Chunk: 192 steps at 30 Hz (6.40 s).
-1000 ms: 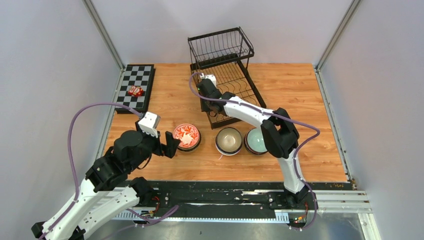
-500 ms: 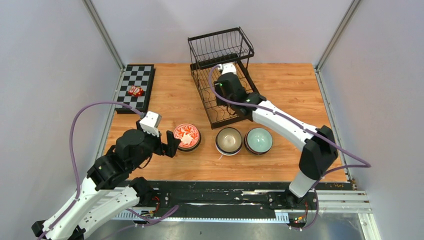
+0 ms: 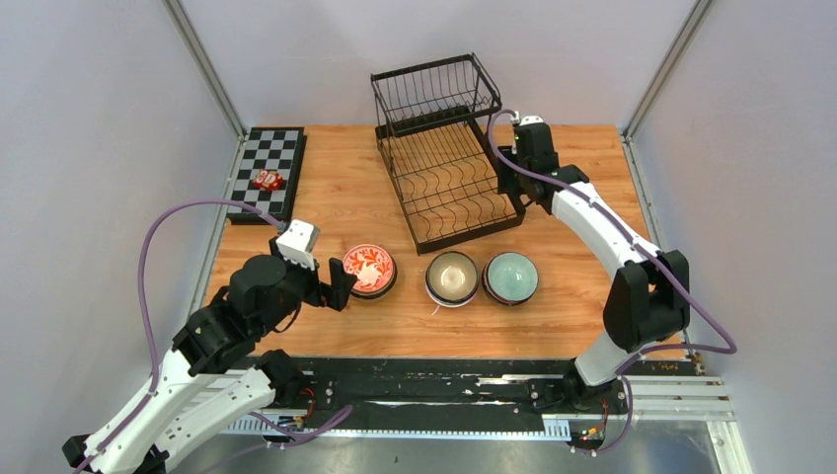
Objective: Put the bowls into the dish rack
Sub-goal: Adjust the dish rack at the center of the board.
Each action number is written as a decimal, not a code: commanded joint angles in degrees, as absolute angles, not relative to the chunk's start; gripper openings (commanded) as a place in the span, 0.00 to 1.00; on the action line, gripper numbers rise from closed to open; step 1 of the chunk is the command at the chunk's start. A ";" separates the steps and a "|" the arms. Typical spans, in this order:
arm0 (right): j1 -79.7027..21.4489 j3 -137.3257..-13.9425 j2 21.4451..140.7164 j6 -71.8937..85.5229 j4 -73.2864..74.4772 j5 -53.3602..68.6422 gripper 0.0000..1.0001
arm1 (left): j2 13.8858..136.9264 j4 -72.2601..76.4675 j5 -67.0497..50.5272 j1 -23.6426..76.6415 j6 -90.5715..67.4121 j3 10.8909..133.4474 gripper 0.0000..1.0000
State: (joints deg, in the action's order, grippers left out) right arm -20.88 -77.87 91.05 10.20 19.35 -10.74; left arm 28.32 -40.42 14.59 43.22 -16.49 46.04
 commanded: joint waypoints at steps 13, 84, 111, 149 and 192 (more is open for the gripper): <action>-11.02 -89.33 109.15 5.58 24.98 3.10 0.67 | 28.13 -39.66 13.80 43.51 -16.32 45.58 1.00; -15.36 -80.53 112.46 22.32 12.74 0.60 0.04 | 29.49 -40.28 15.30 43.51 -16.64 45.79 1.00; -19.86 -64.65 81.40 18.55 20.78 -5.61 0.61 | 35.63 -39.05 13.44 43.51 -19.85 47.99 1.00; -14.69 -82.33 105.43 14.87 21.26 -1.93 0.53 | 108.23 -22.07 6.09 25.41 -24.17 84.76 0.75; -15.46 -70.36 100.57 16.86 16.96 -1.16 0.03 | 105.51 -18.93 -2.09 25.05 -24.46 74.29 0.00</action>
State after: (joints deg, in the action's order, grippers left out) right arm -15.35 -73.34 103.61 16.01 15.77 0.34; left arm 109.54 -17.39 2.92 25.04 -24.71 77.36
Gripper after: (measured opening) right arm 0.032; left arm 0.053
